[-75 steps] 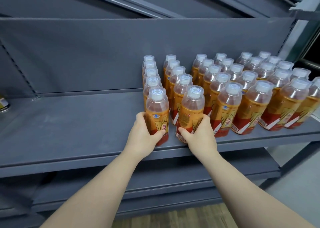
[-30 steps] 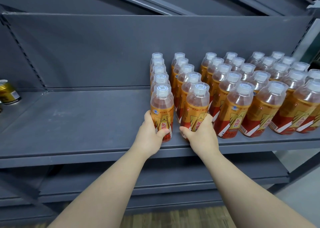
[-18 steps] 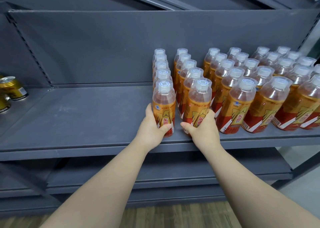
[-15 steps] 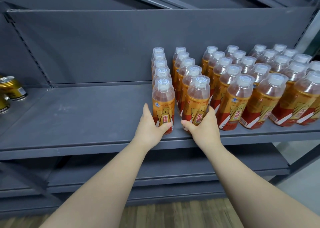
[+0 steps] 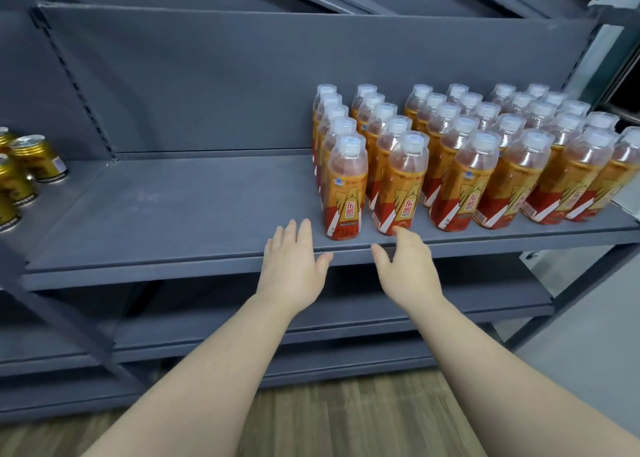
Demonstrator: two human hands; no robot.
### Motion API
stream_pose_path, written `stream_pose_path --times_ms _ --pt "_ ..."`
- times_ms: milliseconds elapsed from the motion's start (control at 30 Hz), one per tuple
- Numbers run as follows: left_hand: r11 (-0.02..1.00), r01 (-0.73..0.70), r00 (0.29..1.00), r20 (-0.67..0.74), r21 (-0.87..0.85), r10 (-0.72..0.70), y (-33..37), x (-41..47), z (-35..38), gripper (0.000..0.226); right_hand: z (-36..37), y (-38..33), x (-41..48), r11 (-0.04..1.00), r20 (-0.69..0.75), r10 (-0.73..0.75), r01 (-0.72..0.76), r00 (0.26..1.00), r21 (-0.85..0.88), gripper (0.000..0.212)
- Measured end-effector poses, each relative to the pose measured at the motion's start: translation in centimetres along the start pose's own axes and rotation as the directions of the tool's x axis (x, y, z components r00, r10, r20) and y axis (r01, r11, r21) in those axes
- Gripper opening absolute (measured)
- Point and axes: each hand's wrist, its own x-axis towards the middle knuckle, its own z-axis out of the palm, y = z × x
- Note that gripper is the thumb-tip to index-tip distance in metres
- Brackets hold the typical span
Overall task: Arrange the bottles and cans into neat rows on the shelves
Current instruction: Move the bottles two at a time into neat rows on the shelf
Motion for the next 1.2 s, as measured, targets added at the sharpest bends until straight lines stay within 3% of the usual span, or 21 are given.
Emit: stream_pose_path --times_ms 300,733,1000,1200 --pt "0.992 0.069 0.998 -0.019 0.105 -0.067 -6.0 -5.6 -2.6 0.068 3.0 -6.8 -5.6 0.940 0.261 -0.233 0.286 0.937 -0.187 0.066" --pt "0.966 0.224 0.969 -0.139 0.131 -0.206 -15.3 -12.5 -7.3 0.067 8.0 -16.2 -10.5 0.859 0.396 -0.369 0.471 0.841 -0.200 0.067" --pt "0.892 0.440 0.886 -0.212 0.103 -0.412 -22.6 -18.1 -10.6 0.067 13.3 -23.2 -13.8 0.766 0.528 -0.488 0.631 0.695 -0.123 0.066" --pt "0.784 0.613 0.772 -0.288 0.102 -0.566 -27.9 -22.1 -12.9 0.068 17.7 -29.0 -16.6 0.628 0.611 -0.614 0.778 0.499 -0.005 0.067"
